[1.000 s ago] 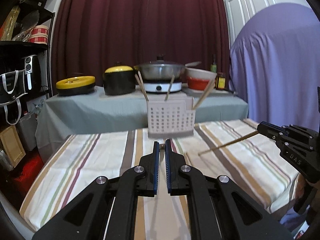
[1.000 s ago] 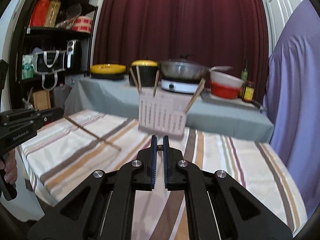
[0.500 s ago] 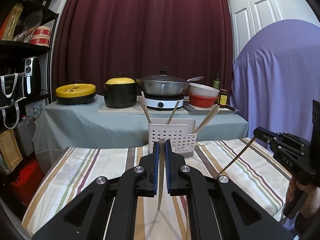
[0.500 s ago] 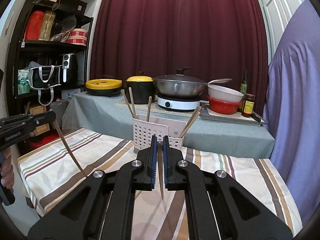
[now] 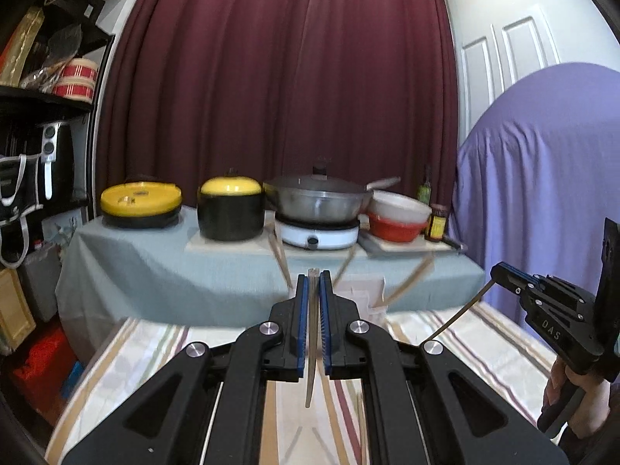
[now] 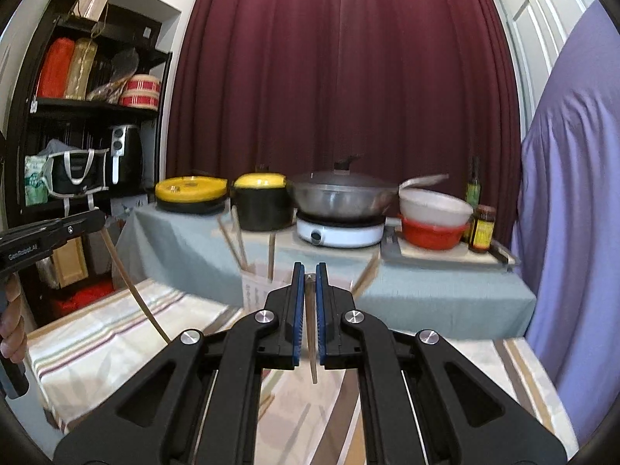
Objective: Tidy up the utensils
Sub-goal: 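Carry both held chopsticks over the white holder and lower them in, then open both tools to release the chopsticks into the holder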
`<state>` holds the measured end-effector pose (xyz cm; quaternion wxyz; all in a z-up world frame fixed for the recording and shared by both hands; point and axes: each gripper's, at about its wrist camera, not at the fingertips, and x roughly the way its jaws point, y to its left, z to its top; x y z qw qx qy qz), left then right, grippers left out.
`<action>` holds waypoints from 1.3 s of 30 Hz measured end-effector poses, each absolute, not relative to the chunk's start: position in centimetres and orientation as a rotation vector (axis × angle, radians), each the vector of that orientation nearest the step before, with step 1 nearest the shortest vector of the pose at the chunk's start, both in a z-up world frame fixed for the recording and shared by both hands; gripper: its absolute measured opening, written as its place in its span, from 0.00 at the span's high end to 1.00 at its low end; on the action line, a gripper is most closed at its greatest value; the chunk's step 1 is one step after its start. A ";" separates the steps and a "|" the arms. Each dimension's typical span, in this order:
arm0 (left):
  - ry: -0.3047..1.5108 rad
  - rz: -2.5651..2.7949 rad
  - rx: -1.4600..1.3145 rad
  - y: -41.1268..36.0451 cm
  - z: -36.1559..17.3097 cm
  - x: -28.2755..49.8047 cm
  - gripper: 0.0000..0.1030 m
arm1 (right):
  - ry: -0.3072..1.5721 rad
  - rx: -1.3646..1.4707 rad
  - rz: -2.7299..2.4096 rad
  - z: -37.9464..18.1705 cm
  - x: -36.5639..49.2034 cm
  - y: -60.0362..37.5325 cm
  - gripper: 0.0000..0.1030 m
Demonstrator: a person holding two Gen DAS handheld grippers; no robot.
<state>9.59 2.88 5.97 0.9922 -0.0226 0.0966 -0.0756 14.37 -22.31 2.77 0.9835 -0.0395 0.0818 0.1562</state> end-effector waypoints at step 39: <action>0.251 -0.149 -0.052 0.6 6.4 26.6 0.69 | 0.324 -0.007 0.354 3.0 31.3 -21.0 0.88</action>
